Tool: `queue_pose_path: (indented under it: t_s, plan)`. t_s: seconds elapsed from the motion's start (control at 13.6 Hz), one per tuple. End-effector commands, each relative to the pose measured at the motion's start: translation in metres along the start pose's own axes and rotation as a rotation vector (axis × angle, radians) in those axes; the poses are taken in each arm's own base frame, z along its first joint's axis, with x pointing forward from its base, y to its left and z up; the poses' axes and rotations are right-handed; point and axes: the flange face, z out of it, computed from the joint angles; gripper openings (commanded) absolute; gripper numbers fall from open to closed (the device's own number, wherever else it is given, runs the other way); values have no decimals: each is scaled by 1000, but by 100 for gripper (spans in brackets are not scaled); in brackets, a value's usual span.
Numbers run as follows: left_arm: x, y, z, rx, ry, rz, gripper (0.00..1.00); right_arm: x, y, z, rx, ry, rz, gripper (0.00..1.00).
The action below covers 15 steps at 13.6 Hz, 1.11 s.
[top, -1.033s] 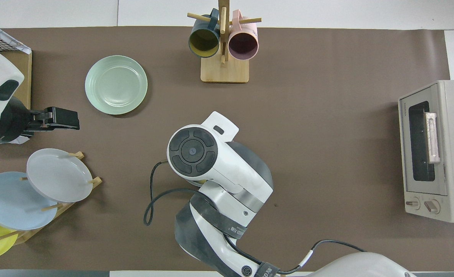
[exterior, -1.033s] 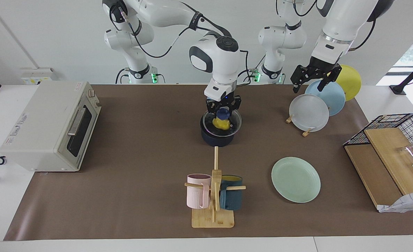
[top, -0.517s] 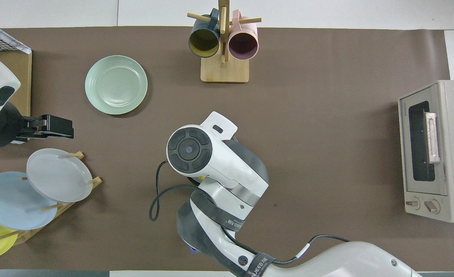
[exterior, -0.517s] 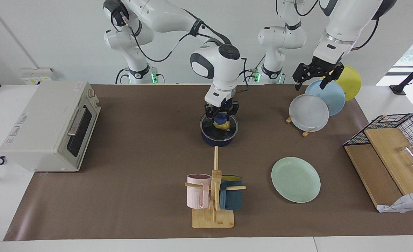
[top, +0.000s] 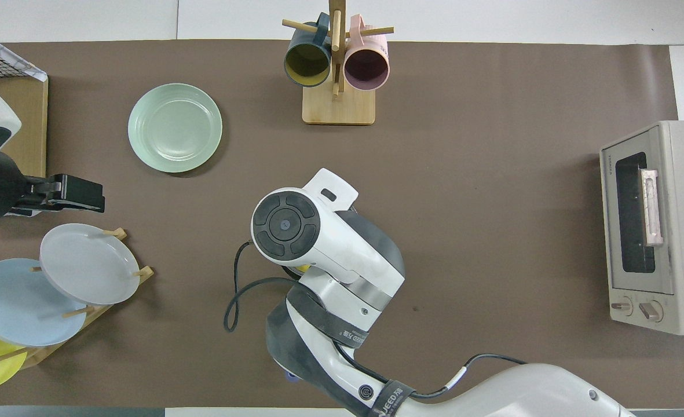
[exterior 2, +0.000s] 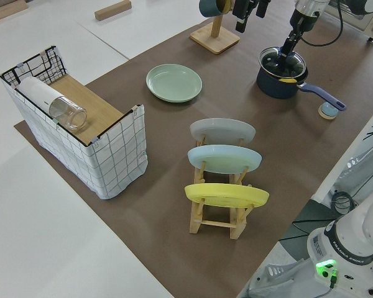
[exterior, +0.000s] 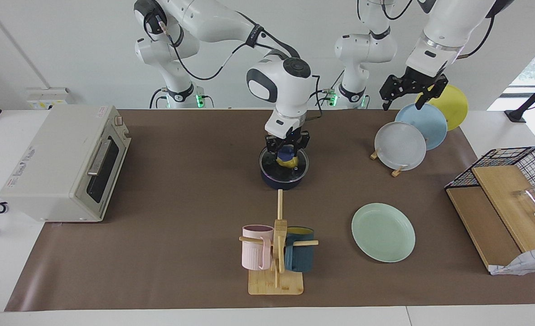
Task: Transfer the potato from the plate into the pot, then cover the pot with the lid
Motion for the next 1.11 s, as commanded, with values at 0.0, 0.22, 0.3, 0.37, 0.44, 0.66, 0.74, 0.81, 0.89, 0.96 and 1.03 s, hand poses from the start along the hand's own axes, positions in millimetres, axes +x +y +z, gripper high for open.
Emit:
queue_pose_path:
  t_s: [0.0, 0.22, 0.3, 0.37, 0.44, 0.66, 0.74, 0.81, 0.89, 0.96, 1.03]
  plan:
    - [5, -18, 1, 16, -19, 38, 100, -3, -2, 3, 13, -4, 27, 0]
    - [5, -17, 1, 16, -23, 40, 100, -4, 0, 8, 6, -9, 26, 0]
    - [5, -17, 2, 15, -26, 42, 100, -4, 1, 8, 6, -9, 28, 0]
    - [4, -15, 3, 16, -34, 46, 100, -4, 1, 8, 5, -10, 28, 0]
    - [3, -15, 5, 15, -39, 45, 100, -5, 1, 9, 0, -14, 27, 0]
    - [3, -12, 6, 16, -43, 49, 100, -5, 4, 10, -7, -22, 30, 0]
    - [3, -15, 5, 16, -45, 45, 100, -5, 4, 9, -2, -26, 34, 0]
    - [3, -16, 5, 14, -45, 43, 100, -5, 3, 7, 14, -37, 45, 0]
    - [2, -18, 6, 13, -51, 39, 100, -4, 4, 7, 20, -41, 52, 0]
    - [2, -21, 6, 12, -61, 24, 100, -3, 6, 8, 19, -44, 55, 0]
    - [1, -23, 7, 9, -68, 21, 100, -2, 6, 8, 19, -44, 55, 0]
